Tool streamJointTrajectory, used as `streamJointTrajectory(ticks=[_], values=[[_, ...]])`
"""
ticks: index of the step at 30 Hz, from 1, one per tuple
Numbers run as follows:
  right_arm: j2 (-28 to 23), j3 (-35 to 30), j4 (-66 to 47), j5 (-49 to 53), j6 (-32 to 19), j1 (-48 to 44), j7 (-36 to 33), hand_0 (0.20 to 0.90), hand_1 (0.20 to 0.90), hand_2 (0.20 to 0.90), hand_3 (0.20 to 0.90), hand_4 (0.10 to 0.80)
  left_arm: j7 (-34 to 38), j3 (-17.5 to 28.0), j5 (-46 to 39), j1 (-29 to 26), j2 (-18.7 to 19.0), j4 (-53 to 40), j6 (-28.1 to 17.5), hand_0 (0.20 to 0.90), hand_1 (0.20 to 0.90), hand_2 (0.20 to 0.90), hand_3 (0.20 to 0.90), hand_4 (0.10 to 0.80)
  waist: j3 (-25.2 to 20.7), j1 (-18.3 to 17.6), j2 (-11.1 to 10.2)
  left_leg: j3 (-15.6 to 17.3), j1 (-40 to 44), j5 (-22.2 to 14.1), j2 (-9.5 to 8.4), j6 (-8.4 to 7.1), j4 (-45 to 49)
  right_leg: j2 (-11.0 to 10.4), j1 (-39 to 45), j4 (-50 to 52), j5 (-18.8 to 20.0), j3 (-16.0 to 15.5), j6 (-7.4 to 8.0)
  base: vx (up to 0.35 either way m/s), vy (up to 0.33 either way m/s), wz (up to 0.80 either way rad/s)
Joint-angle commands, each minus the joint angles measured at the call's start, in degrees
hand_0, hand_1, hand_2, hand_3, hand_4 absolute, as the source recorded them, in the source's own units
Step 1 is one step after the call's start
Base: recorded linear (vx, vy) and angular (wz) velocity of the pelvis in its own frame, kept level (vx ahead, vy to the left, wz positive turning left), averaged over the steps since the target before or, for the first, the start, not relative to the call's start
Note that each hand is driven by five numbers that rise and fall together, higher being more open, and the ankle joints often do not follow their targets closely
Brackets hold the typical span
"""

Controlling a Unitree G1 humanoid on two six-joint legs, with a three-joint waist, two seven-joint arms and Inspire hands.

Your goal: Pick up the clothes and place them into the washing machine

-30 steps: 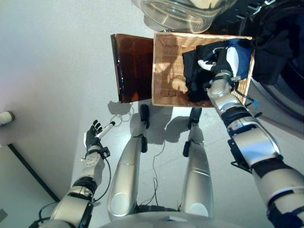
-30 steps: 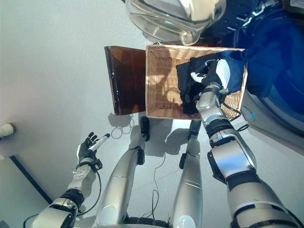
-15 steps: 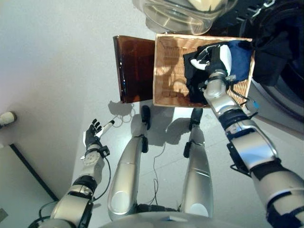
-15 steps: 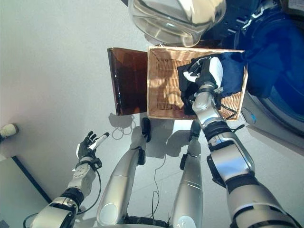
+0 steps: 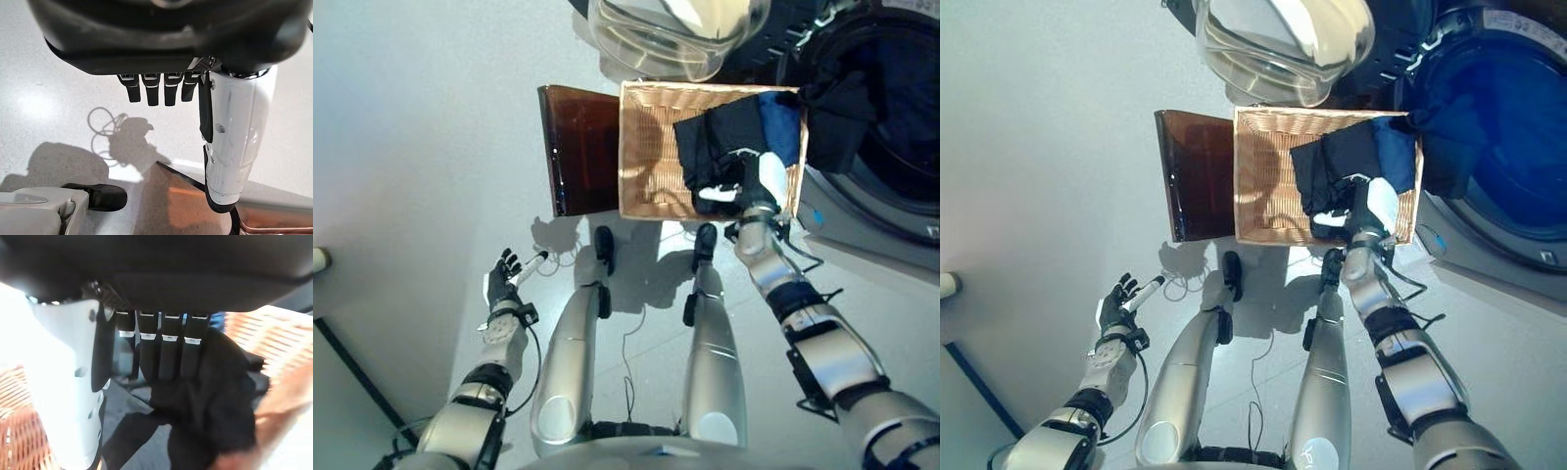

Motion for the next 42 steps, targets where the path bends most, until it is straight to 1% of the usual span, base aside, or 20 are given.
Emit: streamJointTrajectory(ticks=[1, 4, 8, 11, 15, 21, 27, 28, 29, 30, 32, 37, 38, 39, 40, 42], values=[[-2.2, -1.5, -5.4, 2.9, -4.0, 2.7, -4.1, 0.9, 0.9, 0.9, 0.9, 0.8, 2.4, 3.6, 0.6, 4.5, 1.0, 3.7, -1.9, 0.9, 0.9, 0.9, 0.9, 0.8, -2.8, 0.6, 0.9, -1.0, 2.6, 0.9, 0.61, -2.74, -5.9, 0.6, 2.3, 4.9, -4.7, -0.4, -0.82, 0.029, -0.004, -0.05], [-0.4, -2.2, -5.5, 4.9, -5.1, 4.9, -4.8, 0.9, 0.9, 0.9, 0.9, 0.8, 2.6, 3.3, 0.7, 4.8, 0.6, 4.3, -2.0, 0.9, 0.9, 0.9, 0.9, 0.8, -3.2, 0.3, 0.6, -0.8, 3.1, 0.7, 0.67, -2.78, -5.8, 0.7, 2.8, 4.6, -4.6, -0.4, -0.81, 0.019, 0.011, 0.0], [0.7, -2.5, -5.2, 5.7, -5.7, 6.0, -5.8, 0.9, 0.9, 0.9, 0.9, 0.8, 3.0, 3.1, 0.8, 4.8, 0.5, 4.3, -2.1, 0.9, 0.9, 0.9, 0.9, 0.8, -3.7, 0.1, 0.6, -0.5, 3.5, 0.4, 0.7, -2.81, -5.7, 0.8, 3.2, 3.9, -4.4, 0.0, -0.65, 0.015, 0.013, -0.09], [1.8, -3.4, -4.8, 9.2, -6.9, 6.1, -6.2, 0.9, 0.9, 0.9, 0.9, 0.8, 3.4, 3.1, 0.8, 4.7, 0.8, 4.2, -2.2, 0.9, 0.9, 0.9, 0.9, 0.8, -4.0, 0.1, 0.8, -0.4, 3.6, 0.3, 0.7, -2.85, -5.4, 0.7, 3.6, 3.6, -4.5, 0.3, -0.68, 0.009, 0.005, -0.07], [2.1, -4.0, -4.3, 11.2, -7.6, 5.5, -7.0, 0.9, 0.9, 0.9, 0.9, 0.8, 3.7, 3.2, 0.9, 5.0, 0.9, 4.6, -2.2, 0.9, 0.9, 0.9, 0.9, 0.8, -4.2, 0.3, 1.1, -0.3, 3.8, 0.3, 0.63, -2.9, -5.7, 0.7, 3.8, 3.1, -4.4, 0.4, -0.69, 0.009, 0.006, -0.05], [1.9, -5.0, -5.2, 11.2, -7.6, 5.4, -8.7, 0.9, 0.9, 0.9, 0.9, 0.8, 4.1, 3.4, 1.2, 5.4, 0.9, 4.8, -2.0, 0.9, 0.9, 0.9, 0.9, 0.8, -4.5, 0.4, 1.3, -0.3, 4.0, 0.2, 0.5, -2.89, -5.6, 0.8, 4.1, 3.1, -4.4, 0.5, -0.72, 0.002, 0.0, -0.01], [0.2, -4.5, -12.4, 4.7, -6.6, 7.7, -9.5, 0.9, 0.9, 0.9, 0.9, 0.8, 4.3, 3.9, 2.3, 6.2, 0.6, 4.7, -1.7, 0.9, 0.9, 0.9, 0.9, 0.8, -4.9, 0.2, 0.8, -0.3, 4.8, -0.2, 0.98, -2.84, -5.2, 1.1, 4.8, 3.8, -4.8, 0.5, -0.78, 0.005, 0.0, -0.02], [0.0, -4.2, -14.2, 3.2, -6.3, 8.6, -9.5, 0.9, 0.9, 0.9, 0.9, 0.8, 4.3, 4.1, 2.5, 6.3, 0.6, 4.8, -1.7, 0.9, 0.9, 0.9, 0.9, 0.8, -5.1, 0.1, 0.6, -0.3, 5.2, -0.4, 1.01, -2.81, -5.2, 1.2, 5.2, 3.9, -4.8, 0.6, -0.74, 0.034, -0.013, -0.07], [-0.4, -4.1, -16.9, 0.6, -5.7, 10.6, -9.4, 0.9, 0.9, 0.9, 0.9, 0.8, 4.5, 4.3, 3.1, 6.3, 0.4, 5.0, -1.6, 0.9, 0.9, 0.9, 0.9, 0.8, -5.5, -0.2, -0.1, -0.2, 6.2, -0.6, 1.13, -2.81, -5.3, 1.2, 6.2, 3.8, -4.8, 0.6, -0.61, 0.03, -0.013, -0.04], [-0.4, -4.1, -16.9, 0.6, -5.6, 10.6, -9.4, 0.9, 0.9, 0.9, 0.9, 0.8, 4.5, 4.3, 3.1, 6.3, 0.5, 5.0, -1.6, 0.9, 0.9, 0.9, 0.9, 0.8, -5.5, -0.1, -0.1, -0.2, 6.3, -0.6, 1.13, -2.81, -5.4, 1.2, 6.3, 3.8, -4.8, 0.6, -0.61, 0.039, -0.005, -0.05], [-0.3, -3.9, -18.9, -1.9, -4.8, 13.0, -9.3, 0.9, 0.9, 0.9, 0.9, 0.8, 4.7, 4.8, 4.2, 6.2, 0.2, 6.1, -0.9, 0.9, 0.9, 0.9, 0.9, 0.8, -6.1, -0.6, -0.8, -0.2, 7.7, -0.9, 1.15, -2.8, -5.5, 1.3, 7.7, 3.7, -4.9, 0.8, -0.48, 0.033, 0.009, -0.02], [0.7, -3.6, -19.3, -3.3, -4.0, 14.2, -10.1, 0.9, 0.9, 0.9, 0.9, 0.8, 5.2, 5.0, 4.8, 5.7, -0.1, 7.1, -0.7, 0.9, 0.9, 0.9, 0.9, 0.8, -6.8, -0.7, -1.6, -0.3, 9.0, -1.3, 1.2, -2.74, -5.1, 1.1, 9.6, 3.1, -5.1, 0.7, -0.39, 0.016, -0.001, -0.11], [1.1, -3.5, -19.0, -4.6, -3.0, 14.6, -11.2, 0.9, 0.9, 0.9, 0.9, 0.8, 5.4, 4.7, 5.3, 5.7, -0.2, 7.5, -0.5, 0.9, 0.9, 0.9, 0.9, 0.8, -7.1, -0.8, -1.8, -0.3, 9.4, -1.6, 1.17, -2.68, -4.9, 1.0, 10.0, 3.1, -5.2, 0.7, -0.4, 0.004, 0.006, -0.06], [1.1, -3.5, -19.0, -4.6, -3.0, 14.6, -11.2, 0.9, 0.9, 0.9, 0.9, 0.8, 5.4, 4.7, 5.3, 5.7, -0.2, 7.5, -0.5, 0.9, 0.9, 0.9, 0.9, 0.8, -7.1, -0.8, -1.8, -0.3, 9.4, -1.6, 1.17, -2.68, -4.9, 1.0, 10.0, 3.1, -5.2, 0.7, -0.4, 0.0, 0.0, 0.0], [1.8, -3.5, -18.8, -5.6, -2.0, 14.3, -12.8, 0.9, 0.9, 0.9, 0.9, 0.8, 5.9, 4.7, 5.7, 5.6, -0.2, 7.6, -0.1, 0.9, 0.9, 0.9, 0.9, 0.8, -7.4, -0.8, -1.8, -0.4, 10.0, -1.6, 1.13, -2.68, -5.0, 1.0, 10.7, 2.7, -5.1, 0.5, -0.36, 0.0, 0.0, 0.0], [2.1, -3.4, -18.9, -5.5, -2.1, 14.1, -12.5, 0.9, 0.9, 0.9, 0.9, 0.8, 6.1, 4.7, 5.7, 5.6, -0.2, 7.6, 0.0, 0.9, 0.9, 0.9, 0.9, 0.8, -7.5, -0.8, -1.8, -0.5, 10.1, -1.6, 1.09, -2.7, -5.0, 1.0, 11.0, 2.5, -5.1, 0.5, -0.32, 0.0, 0.0, 0.0]])
